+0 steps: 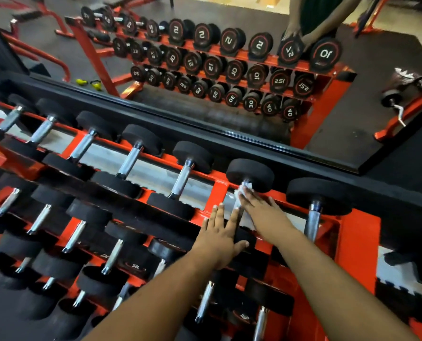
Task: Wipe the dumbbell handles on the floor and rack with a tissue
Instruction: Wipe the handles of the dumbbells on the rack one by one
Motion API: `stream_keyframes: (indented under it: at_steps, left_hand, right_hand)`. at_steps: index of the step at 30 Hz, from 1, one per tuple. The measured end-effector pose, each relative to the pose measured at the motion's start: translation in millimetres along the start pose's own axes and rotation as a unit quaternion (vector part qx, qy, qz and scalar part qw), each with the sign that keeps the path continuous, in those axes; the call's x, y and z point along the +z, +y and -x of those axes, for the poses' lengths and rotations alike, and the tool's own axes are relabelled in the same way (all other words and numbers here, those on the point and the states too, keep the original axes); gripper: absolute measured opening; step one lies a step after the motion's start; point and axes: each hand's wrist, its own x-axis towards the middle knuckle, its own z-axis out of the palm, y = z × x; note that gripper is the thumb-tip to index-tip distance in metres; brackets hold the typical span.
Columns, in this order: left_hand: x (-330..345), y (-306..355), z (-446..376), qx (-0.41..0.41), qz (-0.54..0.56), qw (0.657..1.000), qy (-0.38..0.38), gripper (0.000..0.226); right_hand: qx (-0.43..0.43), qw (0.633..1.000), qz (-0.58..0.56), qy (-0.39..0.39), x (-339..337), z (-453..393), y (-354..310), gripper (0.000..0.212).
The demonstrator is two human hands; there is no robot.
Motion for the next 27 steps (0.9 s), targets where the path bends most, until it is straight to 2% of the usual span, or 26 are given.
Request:
stream_keyframes:
  at_steps: [1, 3, 6, 10, 13, 15, 18, 19, 21, 24, 25, 26, 27]
  left_hand:
    - [0, -1, 0, 0.001, 0.005, 1.000, 0.002, 0.088]
    - [2, -2, 0, 0.004, 0.015, 1.000, 0.010, 0.090]
    - [5, -4, 0, 0.014, 0.015, 1.000, 0.021, 0.090]
    - [3, -3, 0, 0.010, 0.011, 1.000, 0.013, 0.090]
    - [1, -2, 0, 0.007, 0.010, 1.000, 0.007, 0.089]
    - [0, -1, 0, 0.006, 0.011, 1.000, 0.001, 0.089]
    - [0, -2, 0, 0.006, 0.009, 1.000, -0.003, 0.088]
    - [0, -2, -1, 0.006, 0.007, 1.000, -0.003, 0.088]
    - [0, -1, -1, 0.008, 0.007, 1.000, -0.008, 0.088]
    - [1, -3, -1, 0.007, 0.002, 1.000, -0.001, 0.087]
    - [2, -2, -3, 0.007, 0.000, 1.000, 0.004, 0.087]
    - [3, -2, -3, 0.006, -0.001, 1.000, 0.007, 0.088]
    - [4, -2, -4, 0.004, -0.002, 1.000, 0.009, 0.090]
  right_hand:
    - [0.026, 0.998, -0.050, 0.018, 5, -6, -2, 0.088]
    - [0.058, 0.973, -0.220, 0.037, 17, -10, -11, 0.080]
    - [0.111, 0.894, -0.432, 0.037, 31, 4, -26, 0.061]
    - [0.178, 0.829, -0.528, 0.047, 27, -5, -33, 0.060]
    - [0.237, 0.759, -0.601, 0.084, 15, -23, -37, 0.061]
    - [0.248, 0.731, -0.631, 0.077, 14, -25, -39, 0.058]
    - [0.243, 0.712, -0.657, 0.044, 24, -8, -40, 0.034]
    - [0.236, 0.696, -0.677, 0.038, 22, -2, -41, 0.026]
    - [0.244, 0.627, -0.737, 0.060, 13, -3, -37, 0.018]
    - [0.300, 0.464, -0.824, 0.129, -1, -31, -29, 0.012]
    - [0.319, 0.416, -0.839, 0.143, -1, -41, -26, 0.016]
    - [0.331, 0.384, -0.850, 0.143, 0, -48, -27, 0.023]
    - [0.336, 0.378, -0.854, 0.124, 4, -50, -27, 0.029]
